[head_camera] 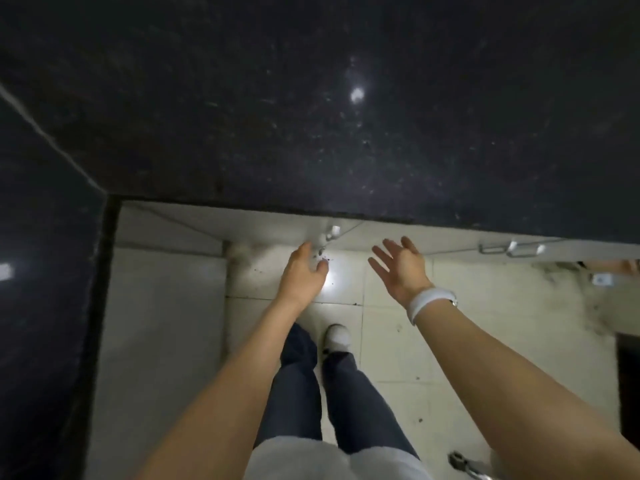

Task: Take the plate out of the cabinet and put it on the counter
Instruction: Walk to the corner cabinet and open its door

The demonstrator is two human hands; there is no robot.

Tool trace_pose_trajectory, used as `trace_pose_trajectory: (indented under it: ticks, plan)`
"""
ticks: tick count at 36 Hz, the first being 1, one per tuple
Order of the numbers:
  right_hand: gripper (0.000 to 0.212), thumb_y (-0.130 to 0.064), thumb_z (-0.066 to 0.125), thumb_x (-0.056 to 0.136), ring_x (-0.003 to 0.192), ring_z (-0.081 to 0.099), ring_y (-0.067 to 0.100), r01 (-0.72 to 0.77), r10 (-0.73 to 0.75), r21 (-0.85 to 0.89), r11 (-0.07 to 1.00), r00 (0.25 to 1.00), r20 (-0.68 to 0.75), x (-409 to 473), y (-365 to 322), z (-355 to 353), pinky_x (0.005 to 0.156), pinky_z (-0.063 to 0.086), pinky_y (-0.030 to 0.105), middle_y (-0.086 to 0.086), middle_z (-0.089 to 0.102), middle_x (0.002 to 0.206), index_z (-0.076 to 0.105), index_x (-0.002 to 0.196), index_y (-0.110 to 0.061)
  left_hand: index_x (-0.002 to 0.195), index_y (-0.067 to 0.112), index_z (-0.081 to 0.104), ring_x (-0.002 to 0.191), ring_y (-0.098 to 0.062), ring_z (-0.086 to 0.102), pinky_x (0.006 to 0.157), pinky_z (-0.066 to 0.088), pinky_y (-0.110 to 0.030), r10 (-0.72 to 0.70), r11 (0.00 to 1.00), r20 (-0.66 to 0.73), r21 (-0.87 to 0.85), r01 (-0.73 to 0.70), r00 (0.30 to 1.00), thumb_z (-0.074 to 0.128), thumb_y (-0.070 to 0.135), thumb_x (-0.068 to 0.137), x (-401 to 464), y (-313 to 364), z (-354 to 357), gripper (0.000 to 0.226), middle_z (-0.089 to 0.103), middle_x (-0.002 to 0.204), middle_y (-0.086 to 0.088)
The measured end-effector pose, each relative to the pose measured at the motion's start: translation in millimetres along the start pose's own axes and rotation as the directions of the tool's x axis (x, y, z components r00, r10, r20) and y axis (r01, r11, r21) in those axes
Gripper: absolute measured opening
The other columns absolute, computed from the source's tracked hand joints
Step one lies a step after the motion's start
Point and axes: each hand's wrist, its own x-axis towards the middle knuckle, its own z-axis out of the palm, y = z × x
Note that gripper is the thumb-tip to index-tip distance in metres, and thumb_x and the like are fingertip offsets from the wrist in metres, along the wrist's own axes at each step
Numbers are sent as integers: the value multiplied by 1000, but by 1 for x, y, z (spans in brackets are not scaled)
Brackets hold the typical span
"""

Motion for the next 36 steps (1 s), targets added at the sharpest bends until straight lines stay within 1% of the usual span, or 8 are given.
trace_pose_trajectory:
  ticks: [6,14,17,20,24,28,33,36]
  plan:
    - [58,0,36,91,129,42,27,72,-72,-5,997,995,73,10,-9,-14,105,42,43,7,33,149,16,143,-14,145,23,13,139,-22,27,108,27,-31,-36,995,123,-87,47,992,48,21,93,49,7,40,63,22,154,-2]
    - [47,-1,38,90,120,49,27,143,-119,-276,950,988,99,5,6,-30,96,46,40,13,50,134,36,135,-14,138,20,27,130,-21,40,90,32,-26,-31,993,18,-110,33,999,50,16,90,48,-7,55,53,38,145,-6]
    - [46,1,30,91,121,50,29,288,-238,-493,821,957,163,-1,18,-26,99,43,39,17,50,133,38,134,-14,137,21,30,130,-24,41,90,33,-28,-43,997,14,-70,44,999,50,21,92,37,-17,55,50,40,145,-6]
    - [51,3,29,89,123,48,28,484,-341,-681,549,874,347,-8,31,-22,98,40,30,16,46,138,35,137,-16,137,23,30,129,-25,43,92,36,-30,-48,999,32,-24,49,998,46,24,93,19,-36,56,47,40,144,-5]
    - [57,9,30,81,118,51,30,629,-241,-714,308,777,581,-28,56,-20,97,41,31,15,53,133,40,133,-14,135,23,33,128,-25,43,109,36,-43,-106,994,46,23,105,993,43,23,91,-13,-64,52,45,43,142,-4]
    - [56,7,32,83,105,56,33,662,-156,-703,260,748,646,-53,92,-29,82,36,21,18,59,119,39,134,-14,130,23,43,126,-24,45,107,36,-38,-169,980,-8,-111,167,986,39,24,94,-51,-88,40,36,46,139,-4]
    - [55,2,33,87,125,47,22,698,-23,-678,232,700,713,-78,125,-37,101,30,17,10,49,139,35,138,-20,131,15,48,124,-21,49,110,38,-44,-208,910,-264,-404,87,942,41,25,96,-109,-101,10,37,52,138,-6]
    - [58,2,32,87,124,48,24,730,71,-659,179,659,749,-88,145,-33,101,31,17,10,47,141,34,139,-22,131,18,46,118,-13,53,104,44,-31,-178,889,-402,-458,-29,898,45,26,95,-136,-105,-6,38,55,132,1]
